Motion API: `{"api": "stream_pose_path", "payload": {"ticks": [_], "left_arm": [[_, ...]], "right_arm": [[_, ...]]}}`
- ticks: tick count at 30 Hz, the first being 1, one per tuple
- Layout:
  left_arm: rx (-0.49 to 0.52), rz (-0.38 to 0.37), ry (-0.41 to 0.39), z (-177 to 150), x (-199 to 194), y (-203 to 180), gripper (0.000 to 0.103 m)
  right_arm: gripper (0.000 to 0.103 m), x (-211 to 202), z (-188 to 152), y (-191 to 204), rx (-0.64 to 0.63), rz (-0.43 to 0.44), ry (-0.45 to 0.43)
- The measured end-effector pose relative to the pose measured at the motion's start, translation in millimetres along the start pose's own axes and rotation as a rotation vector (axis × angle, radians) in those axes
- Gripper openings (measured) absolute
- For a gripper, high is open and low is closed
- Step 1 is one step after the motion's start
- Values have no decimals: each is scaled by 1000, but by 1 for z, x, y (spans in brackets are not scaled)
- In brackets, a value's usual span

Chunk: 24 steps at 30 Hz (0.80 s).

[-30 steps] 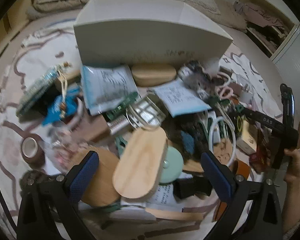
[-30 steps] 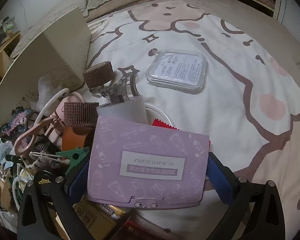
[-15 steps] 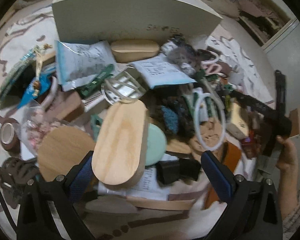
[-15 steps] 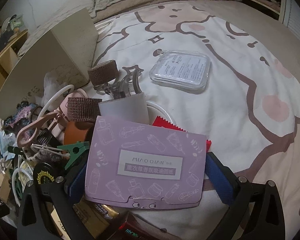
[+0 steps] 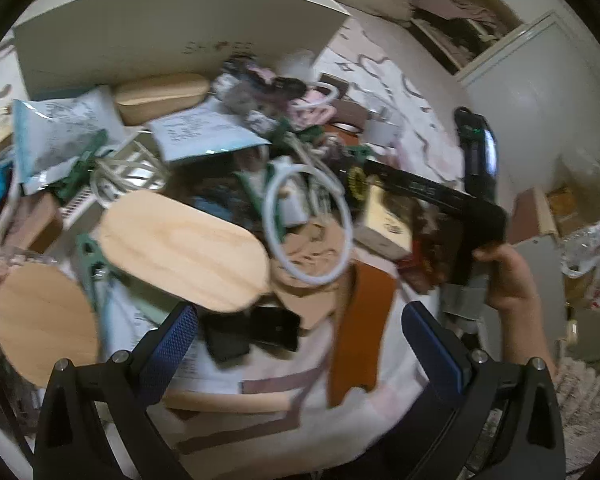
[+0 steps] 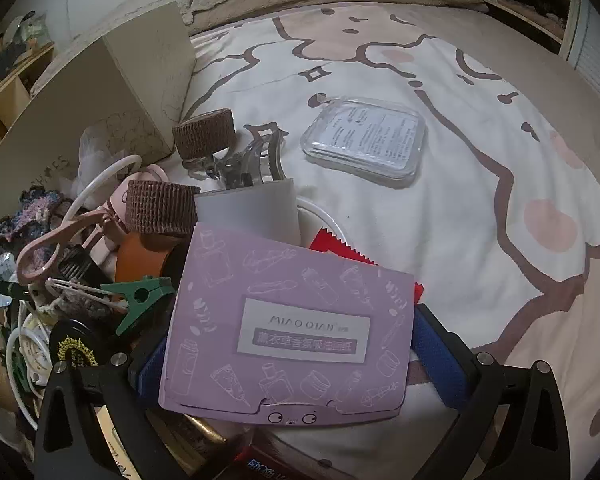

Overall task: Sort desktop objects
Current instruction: 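Close the right gripper on the purple card box while the left gripper grasps the wooden lid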

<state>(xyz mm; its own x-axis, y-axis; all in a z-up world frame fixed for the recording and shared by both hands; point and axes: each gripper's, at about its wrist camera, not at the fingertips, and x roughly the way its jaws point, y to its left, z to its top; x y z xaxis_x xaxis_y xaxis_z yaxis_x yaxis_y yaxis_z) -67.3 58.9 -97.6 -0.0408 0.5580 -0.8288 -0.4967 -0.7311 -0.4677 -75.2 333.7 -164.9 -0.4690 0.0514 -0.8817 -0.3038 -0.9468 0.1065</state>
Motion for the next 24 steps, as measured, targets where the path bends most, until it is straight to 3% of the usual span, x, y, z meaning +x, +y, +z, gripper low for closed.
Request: {"api": "stream_pose_path", "payload": {"ticks": [3, 10, 13, 17, 22, 24], "left_arm": [[20, 4, -1, 1, -2, -3, 103], [98, 207, -111, 14, -21, 3, 103], [149, 237, -108, 28, -24, 9, 103], [208, 249, -61, 39, -21, 18, 103], [218, 174, -4, 46, -12, 27, 103], [227, 182, 10, 47, -7, 26, 103]], "right_arm": [[103, 0, -1, 0, -2, 0, -3], [103, 2, 0, 0, -10, -11, -6], [103, 2, 0, 1, -13, -16, -6], [103, 2, -2, 1, -13, -14, -17], [103, 2, -2, 1, -14, -14, -21], [103, 2, -2, 1, -14, -14, -22]]}}
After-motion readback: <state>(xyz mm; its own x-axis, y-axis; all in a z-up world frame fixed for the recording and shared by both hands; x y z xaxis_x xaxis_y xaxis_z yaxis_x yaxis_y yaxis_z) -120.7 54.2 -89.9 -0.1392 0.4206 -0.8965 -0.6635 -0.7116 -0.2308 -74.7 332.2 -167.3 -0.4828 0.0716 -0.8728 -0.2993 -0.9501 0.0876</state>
